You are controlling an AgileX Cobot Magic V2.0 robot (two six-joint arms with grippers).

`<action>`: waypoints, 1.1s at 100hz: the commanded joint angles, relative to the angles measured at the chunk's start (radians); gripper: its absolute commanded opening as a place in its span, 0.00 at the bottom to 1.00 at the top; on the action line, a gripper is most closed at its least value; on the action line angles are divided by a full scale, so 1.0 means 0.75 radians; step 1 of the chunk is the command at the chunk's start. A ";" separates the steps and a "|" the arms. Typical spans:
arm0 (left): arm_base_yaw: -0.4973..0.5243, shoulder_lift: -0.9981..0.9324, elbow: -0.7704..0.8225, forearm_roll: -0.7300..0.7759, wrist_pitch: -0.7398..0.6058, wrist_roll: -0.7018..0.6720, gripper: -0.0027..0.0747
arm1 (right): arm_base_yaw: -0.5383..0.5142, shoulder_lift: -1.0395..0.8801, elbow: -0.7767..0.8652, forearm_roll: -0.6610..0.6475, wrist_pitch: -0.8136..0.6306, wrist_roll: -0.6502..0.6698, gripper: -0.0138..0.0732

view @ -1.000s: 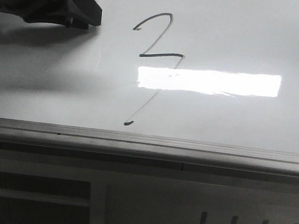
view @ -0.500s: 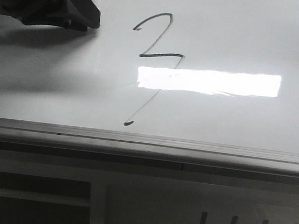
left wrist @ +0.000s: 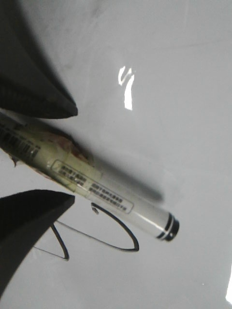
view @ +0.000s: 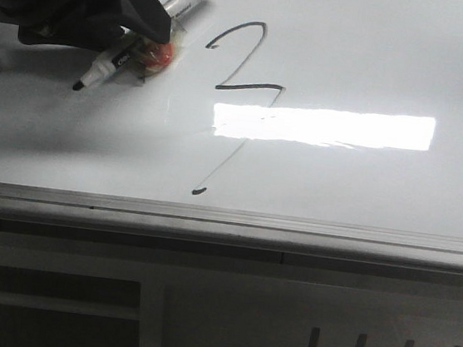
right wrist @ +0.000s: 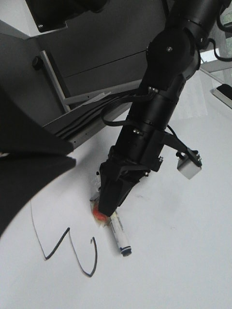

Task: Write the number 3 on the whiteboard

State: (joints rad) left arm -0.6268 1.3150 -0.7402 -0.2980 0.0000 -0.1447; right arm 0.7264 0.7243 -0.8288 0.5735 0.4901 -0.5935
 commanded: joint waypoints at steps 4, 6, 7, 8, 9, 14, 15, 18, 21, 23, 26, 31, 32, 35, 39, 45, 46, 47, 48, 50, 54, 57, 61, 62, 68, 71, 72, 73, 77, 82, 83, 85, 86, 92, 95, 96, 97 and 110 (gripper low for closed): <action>0.023 0.008 -0.011 -0.020 0.027 -0.004 0.50 | -0.009 -0.006 -0.033 0.050 -0.058 -0.004 0.08; 0.023 0.008 -0.011 -0.020 0.027 -0.004 0.50 | -0.009 -0.006 -0.033 0.054 -0.055 -0.004 0.08; 0.023 0.008 -0.011 -0.020 0.027 -0.004 0.50 | -0.009 -0.006 -0.033 0.057 -0.055 -0.004 0.08; 0.023 0.008 -0.011 -0.020 0.027 -0.004 0.50 | -0.009 -0.006 -0.033 0.057 -0.052 -0.004 0.08; 0.023 0.008 -0.011 -0.020 0.028 -0.004 0.50 | -0.009 -0.006 -0.033 0.060 -0.053 -0.004 0.08; 0.023 0.008 -0.011 -0.020 0.028 -0.004 0.50 | -0.009 -0.006 -0.033 0.075 -0.045 -0.004 0.08; 0.025 0.008 -0.011 -0.020 0.028 -0.004 0.50 | -0.009 -0.006 -0.033 0.076 -0.046 -0.004 0.08; 0.024 0.008 -0.011 -0.020 0.028 -0.004 0.50 | -0.009 -0.006 -0.033 0.084 -0.043 -0.004 0.08; 0.024 0.008 -0.011 -0.020 0.028 -0.004 0.50 | -0.009 -0.006 -0.033 0.092 -0.040 -0.004 0.08; 0.024 0.008 -0.011 -0.020 0.028 -0.004 0.50 | -0.009 -0.006 -0.033 0.095 -0.037 -0.004 0.08; 0.024 0.008 -0.011 -0.020 0.028 -0.004 0.50 | -0.009 -0.006 -0.033 0.095 -0.035 -0.004 0.08; 0.024 0.008 -0.011 -0.020 0.028 -0.004 0.51 | -0.009 -0.006 -0.033 0.095 -0.032 -0.004 0.08; 0.024 0.008 -0.011 -0.020 0.028 -0.004 0.51 | -0.009 -0.006 -0.033 0.095 -0.032 -0.004 0.08; 0.024 0.008 -0.011 -0.020 0.028 -0.004 0.54 | -0.009 -0.006 -0.033 0.098 -0.032 -0.004 0.08; 0.024 0.008 -0.011 -0.020 0.028 -0.004 0.58 | -0.009 -0.006 -0.033 0.097 -0.032 -0.004 0.08; 0.024 0.008 -0.011 -0.020 0.028 -0.004 0.64 | -0.009 -0.006 -0.033 0.097 -0.032 -0.004 0.08; 0.024 0.008 -0.011 -0.020 0.028 -0.004 0.65 | -0.009 -0.006 -0.033 0.097 -0.032 -0.004 0.08; 0.024 0.008 -0.011 -0.020 0.028 -0.004 0.66 | -0.009 -0.006 -0.033 0.097 -0.032 -0.004 0.08; 0.024 0.008 -0.011 -0.020 0.028 -0.004 0.67 | -0.009 -0.006 -0.033 0.097 -0.032 -0.004 0.08; 0.024 0.008 -0.011 -0.020 0.028 -0.004 0.67 | -0.009 -0.006 -0.033 0.097 -0.032 -0.004 0.08; 0.024 0.008 -0.011 -0.018 0.028 -0.004 0.68 | -0.009 -0.006 -0.033 0.097 -0.032 -0.004 0.08; 0.024 0.008 -0.011 -0.018 0.028 -0.004 0.68 | -0.009 -0.006 -0.033 0.097 -0.032 -0.004 0.08; 0.024 0.008 -0.011 -0.018 0.028 -0.004 0.68 | -0.009 -0.006 -0.033 0.097 -0.032 -0.004 0.08; 0.024 0.008 -0.011 -0.018 0.028 -0.004 0.68 | -0.009 -0.006 -0.033 0.097 -0.032 -0.004 0.08; 0.024 0.008 -0.011 -0.018 0.028 -0.004 0.68 | -0.009 -0.006 -0.033 0.097 -0.032 -0.004 0.08; 0.024 0.008 -0.011 -0.018 0.028 -0.004 0.68 | -0.009 -0.006 -0.033 0.097 -0.032 -0.004 0.08; 0.024 0.008 -0.011 -0.018 0.028 -0.004 0.68 | -0.009 -0.006 -0.033 0.097 -0.032 -0.004 0.08; 0.024 0.008 -0.011 -0.018 0.028 -0.004 0.68 | -0.009 -0.006 -0.033 0.097 -0.032 -0.004 0.08; 0.024 0.008 -0.011 -0.018 0.028 -0.004 0.68 | -0.009 -0.006 -0.033 0.097 -0.032 -0.004 0.08; 0.024 0.005 -0.011 -0.018 0.028 -0.004 0.68 | -0.009 -0.006 -0.033 0.097 -0.032 -0.004 0.08; 0.024 0.003 -0.011 -0.018 0.028 -0.004 0.68 | -0.009 -0.006 -0.033 0.097 -0.032 -0.004 0.08; 0.024 -0.003 -0.013 -0.018 0.024 -0.004 0.68 | -0.009 -0.006 -0.033 0.097 -0.032 -0.004 0.08; 0.024 -0.003 -0.013 -0.018 0.024 -0.004 0.68 | -0.009 -0.006 -0.033 0.097 -0.032 -0.004 0.08; 0.024 -0.029 -0.016 -0.018 0.024 -0.004 0.68 | -0.009 -0.006 -0.033 0.097 -0.032 -0.004 0.08; 0.024 -0.040 -0.016 -0.020 0.021 -0.004 0.68 | -0.009 -0.006 -0.033 0.097 -0.032 -0.004 0.08; 0.024 -0.050 -0.016 -0.020 0.021 -0.004 0.68 | -0.009 -0.006 -0.033 0.097 -0.032 -0.004 0.08; 0.024 -0.055 -0.016 -0.020 0.021 -0.004 0.68 | -0.009 -0.006 -0.033 0.097 -0.032 -0.004 0.08; 0.024 -0.162 -0.016 -0.020 0.021 -0.004 0.67 | -0.009 -0.006 -0.033 0.097 -0.032 -0.004 0.08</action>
State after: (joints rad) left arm -0.6206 1.2480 -0.7365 -0.3018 0.0457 -0.1447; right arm 0.7264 0.7243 -0.8288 0.6200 0.5264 -0.5929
